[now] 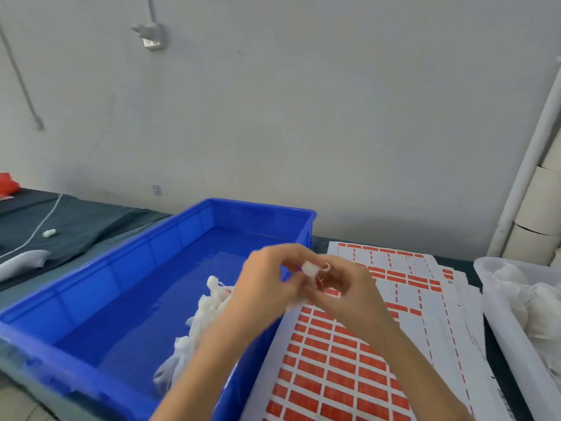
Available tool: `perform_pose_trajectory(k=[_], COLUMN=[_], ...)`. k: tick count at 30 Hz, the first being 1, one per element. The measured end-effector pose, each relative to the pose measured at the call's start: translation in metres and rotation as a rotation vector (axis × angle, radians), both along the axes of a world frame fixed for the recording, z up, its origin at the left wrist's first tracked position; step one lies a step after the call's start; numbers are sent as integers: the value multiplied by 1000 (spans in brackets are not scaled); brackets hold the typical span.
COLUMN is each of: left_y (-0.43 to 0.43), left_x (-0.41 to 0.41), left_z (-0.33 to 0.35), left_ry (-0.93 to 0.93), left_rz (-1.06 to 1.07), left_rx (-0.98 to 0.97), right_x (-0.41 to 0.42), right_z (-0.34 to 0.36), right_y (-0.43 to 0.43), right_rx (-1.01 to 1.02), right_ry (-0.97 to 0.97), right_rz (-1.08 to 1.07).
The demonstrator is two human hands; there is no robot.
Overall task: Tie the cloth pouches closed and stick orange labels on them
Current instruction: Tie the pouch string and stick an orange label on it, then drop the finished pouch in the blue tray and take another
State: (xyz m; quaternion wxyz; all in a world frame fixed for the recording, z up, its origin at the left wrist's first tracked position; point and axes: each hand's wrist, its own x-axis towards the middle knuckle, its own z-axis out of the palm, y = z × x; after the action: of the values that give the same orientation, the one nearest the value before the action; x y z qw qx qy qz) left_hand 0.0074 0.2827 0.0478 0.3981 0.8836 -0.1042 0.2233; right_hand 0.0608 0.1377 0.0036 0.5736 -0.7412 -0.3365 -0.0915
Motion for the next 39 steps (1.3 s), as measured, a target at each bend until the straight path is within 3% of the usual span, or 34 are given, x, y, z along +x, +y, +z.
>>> perform_pose_trajectory(k=[6,11,17,22,27,35,39], left_y=[58,80,64,-9,-108,-255,-306], left_x=[43,69,66,52,38,23,21], left_z=[8,-16,-33,-18,-24,-52,-64], left_ry=[59,200,187,87,58,119,189], left_rz=[184,226,206,53,-183,-503,-641], left_rx=[67,99,73,4,3,-95,19], right_x=[44,70,55,15,-31,-81,-93], right_z=[22,-1,-15,-6,-6,-5,-11], right_y=[71,106,90,26,-74,-233,-303], right_rx=[-204,-414,-322,-116,-68,-280,-492], right_ry=[-42,-20,68,67,46,179,313], right_rz=[-161,-213,-196,-340,-538,-804,-869])
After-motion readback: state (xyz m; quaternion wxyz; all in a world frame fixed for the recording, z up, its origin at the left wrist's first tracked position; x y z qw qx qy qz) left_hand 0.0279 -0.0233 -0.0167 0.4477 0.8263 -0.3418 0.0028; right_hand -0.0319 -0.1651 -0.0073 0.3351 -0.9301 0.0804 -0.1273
